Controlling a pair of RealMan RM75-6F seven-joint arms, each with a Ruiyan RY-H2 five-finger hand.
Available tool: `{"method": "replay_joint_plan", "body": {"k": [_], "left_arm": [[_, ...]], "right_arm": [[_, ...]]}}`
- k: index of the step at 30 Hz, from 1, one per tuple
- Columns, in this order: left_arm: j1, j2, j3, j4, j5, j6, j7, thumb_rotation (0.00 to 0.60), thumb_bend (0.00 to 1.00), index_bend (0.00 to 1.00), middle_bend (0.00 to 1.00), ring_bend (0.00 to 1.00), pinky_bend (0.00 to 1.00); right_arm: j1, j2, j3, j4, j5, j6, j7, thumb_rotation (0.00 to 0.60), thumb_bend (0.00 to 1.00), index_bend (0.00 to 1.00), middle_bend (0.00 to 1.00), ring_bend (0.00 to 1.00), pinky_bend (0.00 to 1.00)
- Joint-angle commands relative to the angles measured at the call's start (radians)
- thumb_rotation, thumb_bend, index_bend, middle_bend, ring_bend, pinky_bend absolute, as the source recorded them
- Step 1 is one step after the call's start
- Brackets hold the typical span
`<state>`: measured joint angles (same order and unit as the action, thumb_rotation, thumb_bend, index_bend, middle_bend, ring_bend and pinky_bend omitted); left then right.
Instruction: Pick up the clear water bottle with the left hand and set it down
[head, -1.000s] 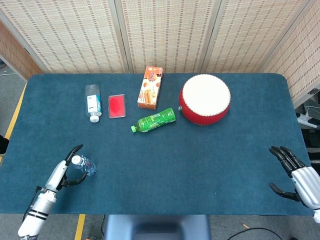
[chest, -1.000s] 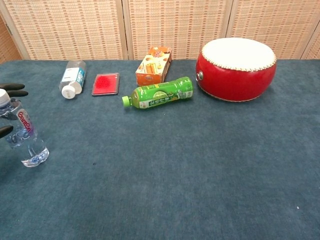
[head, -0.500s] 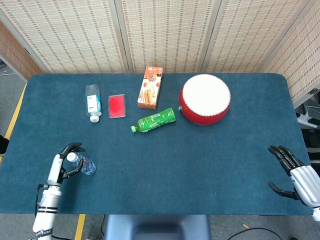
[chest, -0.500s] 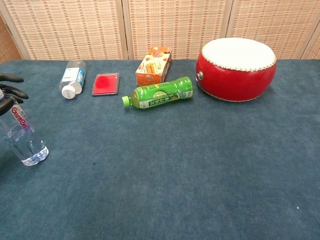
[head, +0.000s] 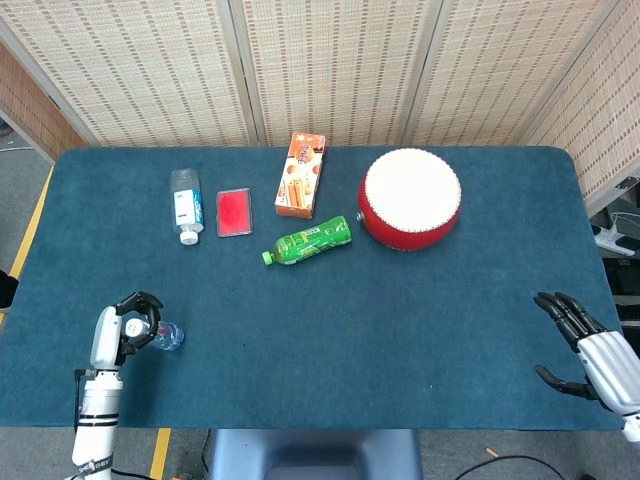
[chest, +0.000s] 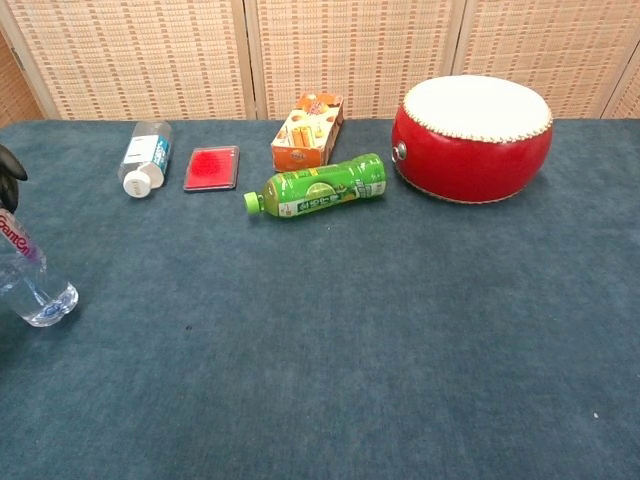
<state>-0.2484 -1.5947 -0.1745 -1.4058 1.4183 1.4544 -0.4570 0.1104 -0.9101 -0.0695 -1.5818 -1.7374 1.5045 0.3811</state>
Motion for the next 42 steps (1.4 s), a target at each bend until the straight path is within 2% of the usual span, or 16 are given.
{"method": "replay_joint_plan", "body": {"k": [1, 6, 13, 16, 20, 24, 28, 30, 32, 37, 39, 42], "left_arm": [[0.001, -0.011, -0.004, 0.006, 0.011, 0.016, 0.015, 0.600, 0.60, 0.54, 0.65, 0.58, 0.56], [-0.012, -0.003, -0.029, -0.002, 0.030, 0.041, 0.046, 0.600, 0.61, 0.58, 0.68, 0.62, 0.61], [-0.055, 0.007, -0.110, 0.030, 0.054, 0.122, 0.266, 0.600, 0.62, 0.60, 0.71, 0.65, 0.65], [-0.076, 0.012, -0.129, 0.003, 0.054, 0.118, 0.279, 0.600, 0.64, 0.61, 0.72, 0.66, 0.65], [-0.089, 0.041, -0.135, -0.113, 0.026, 0.060, 0.157, 0.600, 0.65, 0.62, 0.72, 0.67, 0.66], [-0.088, 0.085, -0.134, -0.242, -0.002, -0.009, -0.076, 0.600, 0.65, 0.62, 0.72, 0.67, 0.67], [-0.080, 0.123, -0.140, -0.319, -0.024, -0.055, -0.296, 0.600, 0.65, 0.62, 0.72, 0.67, 0.67], [-0.078, 0.139, -0.141, -0.319, -0.033, -0.067, -0.320, 0.600, 0.66, 0.63, 0.73, 0.67, 0.67], [-0.080, 0.132, -0.142, -0.292, -0.036, -0.053, -0.261, 0.600, 0.66, 0.63, 0.73, 0.67, 0.67], [-0.097, 0.063, -0.138, -0.168, -0.047, 0.006, 0.024, 0.600, 0.66, 0.63, 0.73, 0.68, 0.67], [-0.103, 0.047, -0.135, -0.130, -0.052, 0.008, 0.073, 0.600, 0.67, 0.64, 0.74, 0.68, 0.68], [-0.118, 0.011, -0.126, -0.007, -0.028, 0.050, 0.241, 0.600, 0.67, 0.64, 0.74, 0.69, 0.69]], "right_arm": [[0.000, 0.001, -0.001, 0.000, -0.001, 0.001, 0.002, 0.600, 0.18, 0.00, 0.04, 0.00, 0.29], [0.001, 0.003, -0.001, 0.001, -0.001, 0.000, 0.006, 0.600, 0.18, 0.00, 0.04, 0.00, 0.29], [0.003, 0.005, -0.005, 0.002, -0.007, -0.001, 0.011, 0.600, 0.18, 0.00, 0.04, 0.00, 0.29], [0.003, 0.005, -0.006, 0.003, -0.008, 0.001, 0.012, 0.600, 0.18, 0.00, 0.04, 0.00, 0.29], [0.005, 0.004, -0.007, 0.003, -0.009, -0.003, 0.009, 0.600, 0.18, 0.00, 0.04, 0.00, 0.29], [0.008, 0.004, -0.010, 0.003, -0.013, -0.010, 0.003, 0.600, 0.18, 0.00, 0.04, 0.00, 0.29], [0.010, 0.005, -0.012, 0.001, -0.014, -0.014, 0.001, 0.600, 0.18, 0.00, 0.04, 0.00, 0.29], [0.011, 0.005, -0.012, 0.001, -0.014, -0.016, -0.001, 0.600, 0.18, 0.00, 0.04, 0.00, 0.29], [0.011, 0.004, -0.013, 0.001, -0.014, -0.017, -0.002, 0.600, 0.18, 0.00, 0.04, 0.00, 0.29], [0.012, 0.005, -0.014, -0.001, -0.015, -0.018, -0.003, 0.600, 0.18, 0.00, 0.04, 0.00, 0.29], [0.012, 0.005, -0.014, -0.001, -0.014, -0.019, -0.004, 0.600, 0.18, 0.00, 0.04, 0.00, 0.29], [0.011, 0.006, -0.014, -0.001, -0.014, -0.016, -0.003, 0.600, 0.18, 0.00, 0.04, 0.00, 0.29]]}}
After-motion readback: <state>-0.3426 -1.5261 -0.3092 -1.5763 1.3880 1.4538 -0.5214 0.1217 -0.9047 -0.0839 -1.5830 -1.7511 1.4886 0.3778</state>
